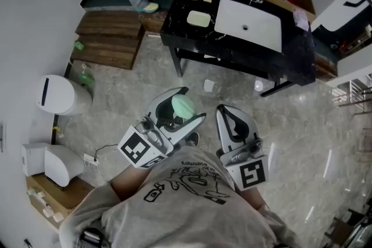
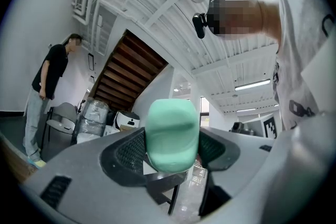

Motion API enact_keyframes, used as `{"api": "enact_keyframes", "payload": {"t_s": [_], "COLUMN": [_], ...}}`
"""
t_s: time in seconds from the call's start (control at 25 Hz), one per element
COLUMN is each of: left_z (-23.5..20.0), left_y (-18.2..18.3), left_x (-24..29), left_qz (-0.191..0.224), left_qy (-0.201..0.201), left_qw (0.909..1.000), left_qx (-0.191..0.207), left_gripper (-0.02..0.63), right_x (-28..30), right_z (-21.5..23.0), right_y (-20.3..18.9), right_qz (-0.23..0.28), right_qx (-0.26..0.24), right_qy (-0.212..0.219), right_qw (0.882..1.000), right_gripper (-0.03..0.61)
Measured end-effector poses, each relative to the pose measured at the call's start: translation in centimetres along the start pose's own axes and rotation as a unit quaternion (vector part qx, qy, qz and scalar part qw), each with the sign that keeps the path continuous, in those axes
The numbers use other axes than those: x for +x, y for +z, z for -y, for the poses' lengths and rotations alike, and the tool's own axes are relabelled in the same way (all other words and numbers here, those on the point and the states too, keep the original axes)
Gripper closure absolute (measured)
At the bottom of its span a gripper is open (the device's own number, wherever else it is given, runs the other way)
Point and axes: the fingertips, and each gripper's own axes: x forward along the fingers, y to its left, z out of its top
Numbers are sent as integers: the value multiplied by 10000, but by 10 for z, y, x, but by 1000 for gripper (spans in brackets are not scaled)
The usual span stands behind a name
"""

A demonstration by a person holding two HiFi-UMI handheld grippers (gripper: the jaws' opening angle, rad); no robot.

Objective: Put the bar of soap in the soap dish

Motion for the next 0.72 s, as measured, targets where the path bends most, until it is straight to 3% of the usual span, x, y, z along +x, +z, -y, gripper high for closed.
{"api": "enact_keyframes", "payload": {"t_s": [0.4,0.72], "left_z": [-2,-29], "left_y": [-3,-2], "left_x": [5,15], "left_qz": [20,81], "left_qy": [34,29], "left_qw": [10000,10000], "left_qx": [-7,1], "left_gripper": [339,339], "right_x": [0,26], "right_z": [6,18], "right_y": [-2,-11], "right_qz": [10,-42], "right_qx": [-12,-34], "right_qy": [-14,3], "right_qw": [10000,10000], "right_gripper": [555,555]}}
